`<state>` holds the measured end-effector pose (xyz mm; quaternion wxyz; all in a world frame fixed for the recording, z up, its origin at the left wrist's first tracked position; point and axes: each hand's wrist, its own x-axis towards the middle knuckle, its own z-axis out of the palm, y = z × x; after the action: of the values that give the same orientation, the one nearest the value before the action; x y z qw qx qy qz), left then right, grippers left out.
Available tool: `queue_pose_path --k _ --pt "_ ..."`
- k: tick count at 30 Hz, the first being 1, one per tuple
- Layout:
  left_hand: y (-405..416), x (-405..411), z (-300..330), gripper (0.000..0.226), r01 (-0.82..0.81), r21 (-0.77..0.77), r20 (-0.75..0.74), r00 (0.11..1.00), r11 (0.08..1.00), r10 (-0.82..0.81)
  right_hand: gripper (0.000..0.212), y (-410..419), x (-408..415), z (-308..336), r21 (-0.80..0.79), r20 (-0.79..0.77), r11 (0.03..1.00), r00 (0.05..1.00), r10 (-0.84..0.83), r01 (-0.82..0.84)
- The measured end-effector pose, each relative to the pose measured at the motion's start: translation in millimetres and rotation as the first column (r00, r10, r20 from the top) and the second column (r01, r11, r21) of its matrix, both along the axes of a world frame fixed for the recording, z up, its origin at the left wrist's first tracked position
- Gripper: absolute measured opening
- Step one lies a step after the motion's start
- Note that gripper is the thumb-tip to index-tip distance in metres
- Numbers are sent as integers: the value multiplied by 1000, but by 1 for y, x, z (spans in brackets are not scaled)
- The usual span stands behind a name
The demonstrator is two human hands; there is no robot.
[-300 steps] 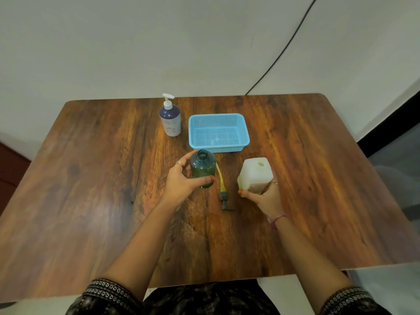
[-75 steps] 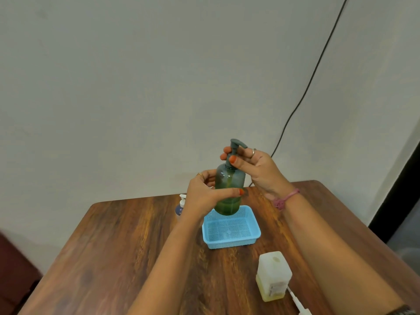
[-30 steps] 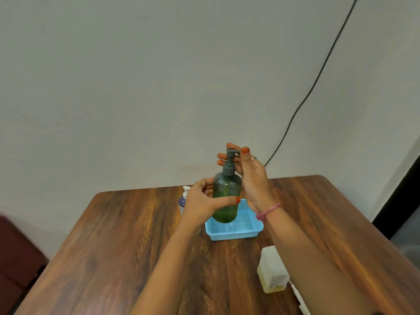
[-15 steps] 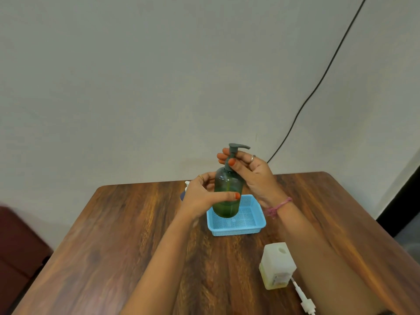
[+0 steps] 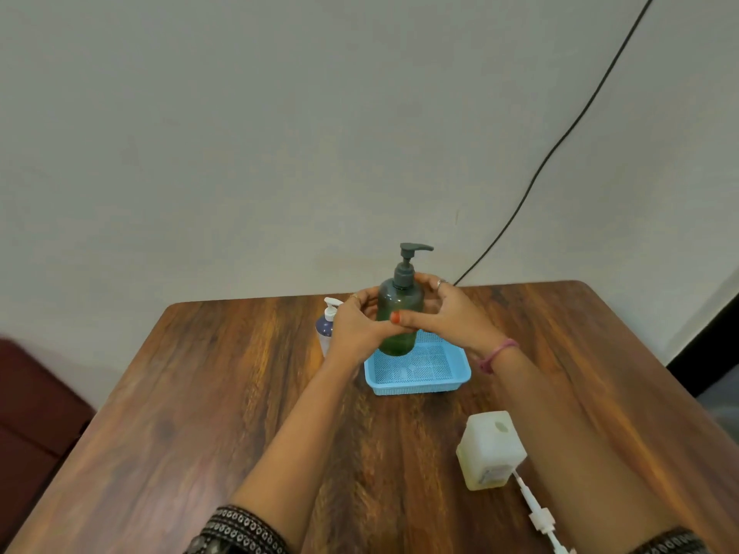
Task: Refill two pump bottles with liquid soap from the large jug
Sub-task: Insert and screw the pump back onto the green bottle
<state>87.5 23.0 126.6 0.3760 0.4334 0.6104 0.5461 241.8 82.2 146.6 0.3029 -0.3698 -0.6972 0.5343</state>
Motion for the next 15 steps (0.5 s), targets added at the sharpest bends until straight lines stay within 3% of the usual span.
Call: queue_pose_path --k 6,10,15 --pt "15 -1 -31 75 22 -84 -40 999 996 -25 73 21 -12 -25 70 156 994 984 -89 79" --pt "7 -9 -45 90 8 -174 -114 993 985 -28 66 40 -24 -46 90 263 994 961 -90 68" --pt "-28 -33 -77 56 -22 -235 -18 1000 972 18 65 56 -36 -79 89 374 991 919 -126 99"
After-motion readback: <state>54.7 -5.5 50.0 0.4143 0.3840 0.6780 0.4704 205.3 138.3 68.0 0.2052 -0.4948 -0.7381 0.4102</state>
